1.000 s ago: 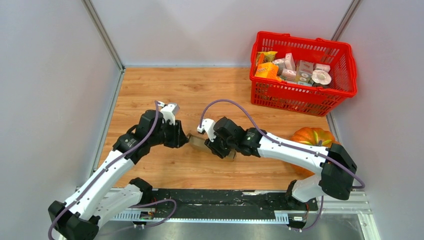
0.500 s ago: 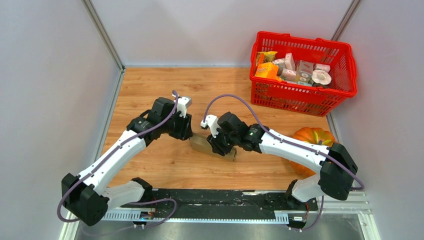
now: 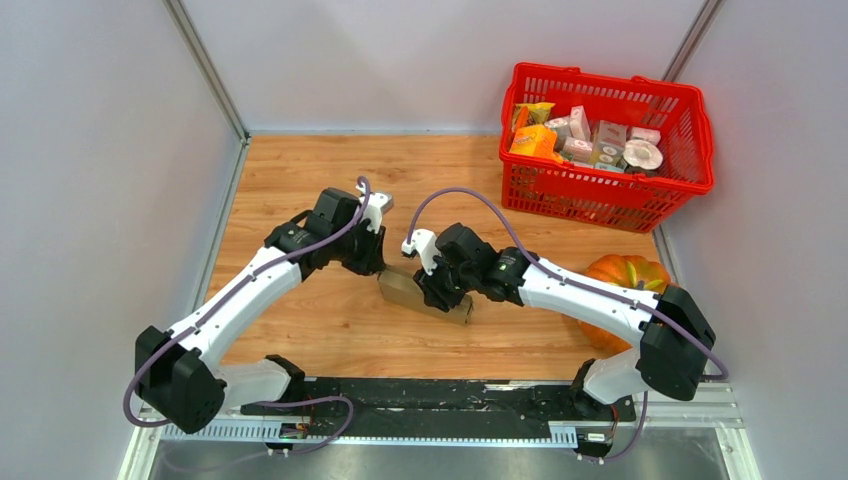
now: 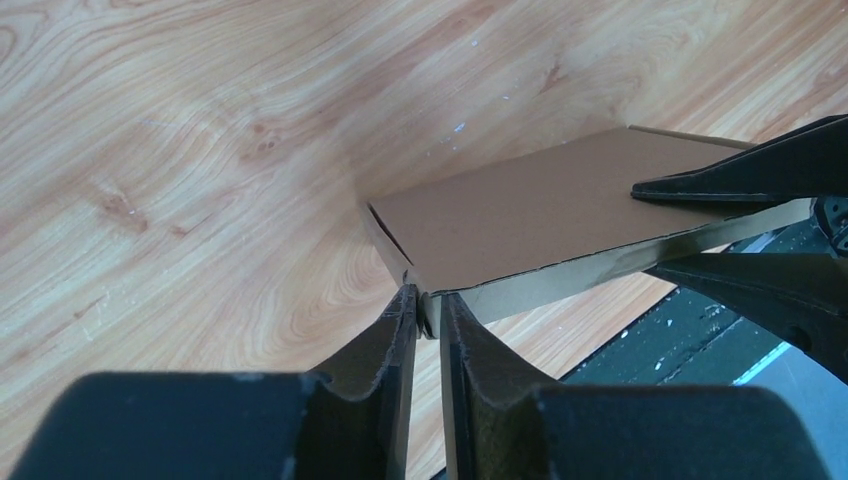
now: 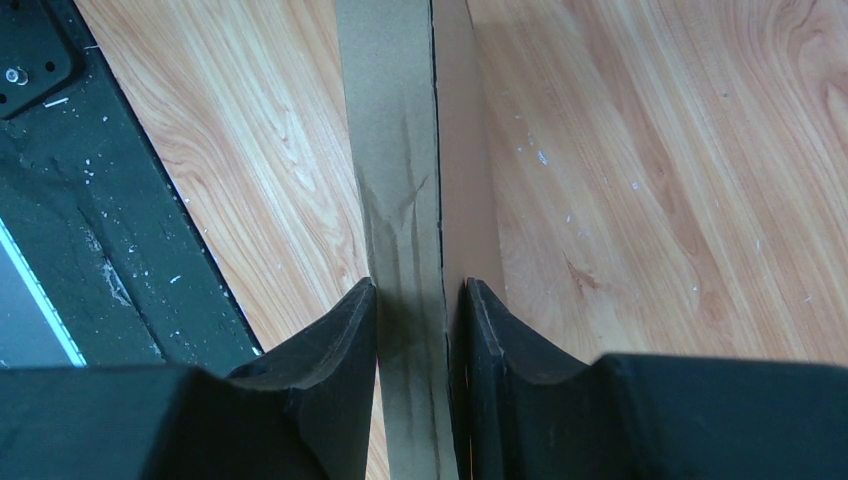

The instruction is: Fold the paper box

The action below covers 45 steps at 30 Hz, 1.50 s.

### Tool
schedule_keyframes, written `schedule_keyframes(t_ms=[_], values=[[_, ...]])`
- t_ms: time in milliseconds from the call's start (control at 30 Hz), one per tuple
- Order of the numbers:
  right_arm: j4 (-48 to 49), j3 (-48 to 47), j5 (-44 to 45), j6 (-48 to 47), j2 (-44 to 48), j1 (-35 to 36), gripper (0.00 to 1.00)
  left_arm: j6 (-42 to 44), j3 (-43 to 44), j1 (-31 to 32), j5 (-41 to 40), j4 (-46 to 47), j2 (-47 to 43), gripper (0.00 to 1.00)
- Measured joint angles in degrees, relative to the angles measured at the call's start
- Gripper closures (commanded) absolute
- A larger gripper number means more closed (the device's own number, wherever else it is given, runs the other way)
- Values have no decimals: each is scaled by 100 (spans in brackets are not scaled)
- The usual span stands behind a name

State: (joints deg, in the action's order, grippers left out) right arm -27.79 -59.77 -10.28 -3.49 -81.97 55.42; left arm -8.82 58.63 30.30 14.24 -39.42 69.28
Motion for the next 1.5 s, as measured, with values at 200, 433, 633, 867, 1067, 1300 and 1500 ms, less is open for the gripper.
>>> schedule_keyframes(t_ms=[200, 433, 633, 867, 1067, 1300, 1500], values=[[-2, 0, -35, 11, 0, 0, 80, -59, -2, 155, -321, -83, -70, 98], [0, 0, -35, 28, 0, 0, 79, -223, -190, 540, -997, 114, -254, 100], [15, 0, -35, 120, 0, -20, 79, -686, -509, 649, -1292, 461, -522, 100], [17, 2, -61, 179, -9, -24, 79, -1283, -719, 680, -1434, 647, -713, 100], [20, 2, -81, 201, -11, -39, 79, -1659, -726, 680, -1471, 664, -706, 100], [20, 2, -85, 203, -11, -39, 79, -1832, -726, 680, -1502, 660, -704, 100], [22, 2, -96, 208, -13, -46, 78, -1812, -728, 717, -1598, 649, -704, 100]])
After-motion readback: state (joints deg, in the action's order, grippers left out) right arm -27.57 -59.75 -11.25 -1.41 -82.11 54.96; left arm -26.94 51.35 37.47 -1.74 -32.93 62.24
